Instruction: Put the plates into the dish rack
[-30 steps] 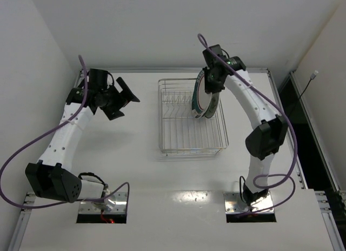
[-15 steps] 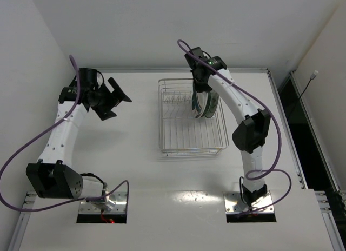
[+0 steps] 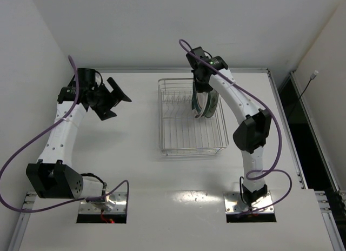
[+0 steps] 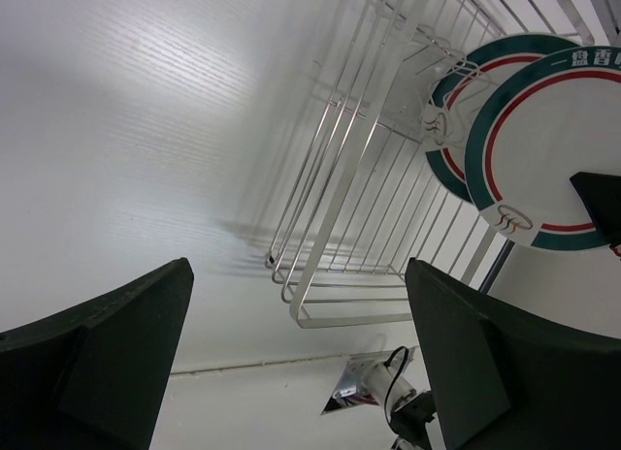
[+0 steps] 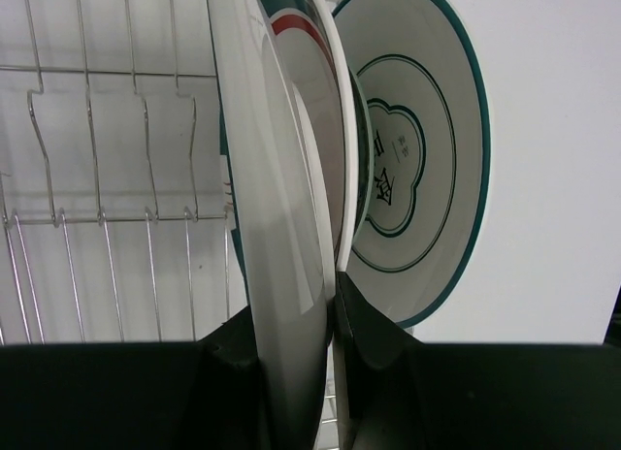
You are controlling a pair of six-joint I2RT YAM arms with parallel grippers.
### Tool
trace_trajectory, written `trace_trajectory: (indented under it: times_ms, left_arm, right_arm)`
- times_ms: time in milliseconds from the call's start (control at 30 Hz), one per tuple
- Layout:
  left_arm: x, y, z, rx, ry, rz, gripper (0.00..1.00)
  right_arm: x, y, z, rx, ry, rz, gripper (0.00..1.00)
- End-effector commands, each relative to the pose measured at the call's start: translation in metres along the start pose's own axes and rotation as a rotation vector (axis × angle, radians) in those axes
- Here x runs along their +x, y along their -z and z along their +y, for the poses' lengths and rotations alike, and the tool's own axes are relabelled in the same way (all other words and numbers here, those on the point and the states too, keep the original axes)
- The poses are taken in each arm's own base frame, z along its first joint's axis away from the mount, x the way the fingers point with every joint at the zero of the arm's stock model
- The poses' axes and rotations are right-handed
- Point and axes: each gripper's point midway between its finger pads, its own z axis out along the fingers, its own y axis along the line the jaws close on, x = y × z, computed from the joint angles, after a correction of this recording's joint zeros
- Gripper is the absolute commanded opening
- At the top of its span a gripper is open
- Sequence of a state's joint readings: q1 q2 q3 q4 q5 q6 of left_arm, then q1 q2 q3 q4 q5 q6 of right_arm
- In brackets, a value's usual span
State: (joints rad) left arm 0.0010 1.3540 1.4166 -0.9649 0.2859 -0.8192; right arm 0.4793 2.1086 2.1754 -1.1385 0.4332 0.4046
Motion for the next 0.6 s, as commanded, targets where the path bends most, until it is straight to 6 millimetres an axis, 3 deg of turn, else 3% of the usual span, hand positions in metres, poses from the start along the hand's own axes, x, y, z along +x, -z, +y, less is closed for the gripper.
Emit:
trace_trajectory:
  times_ms: [0, 133, 400, 567]
  left_arm:
    - [0.001, 0.004, 0.0, 0.017, -0.009, 0.0, 0.89]
    - [0.004, 0.005, 0.0, 0.024, -0.009, 0.006, 0.89]
    - [0.001, 0.006, -0.001, 0.035, -0.005, 0.002, 0.89]
    - [0.003, 0.007, 0.0, 0.035, -0.005, 0.002, 0.89]
  right_arm:
    - [0.023, -0.058, 0.061, -0.177, -0.057, 0.087, 0.12]
    - [0.029, -0.061, 0.068, -0.206, -0.064, 0.108, 0.2]
    - [0.033, -0.07, 0.076, -0.249, -0.072, 0.125, 0.2]
    - [0.03, -0.06, 0.07, -0.241, -0.074, 0.117, 0.22]
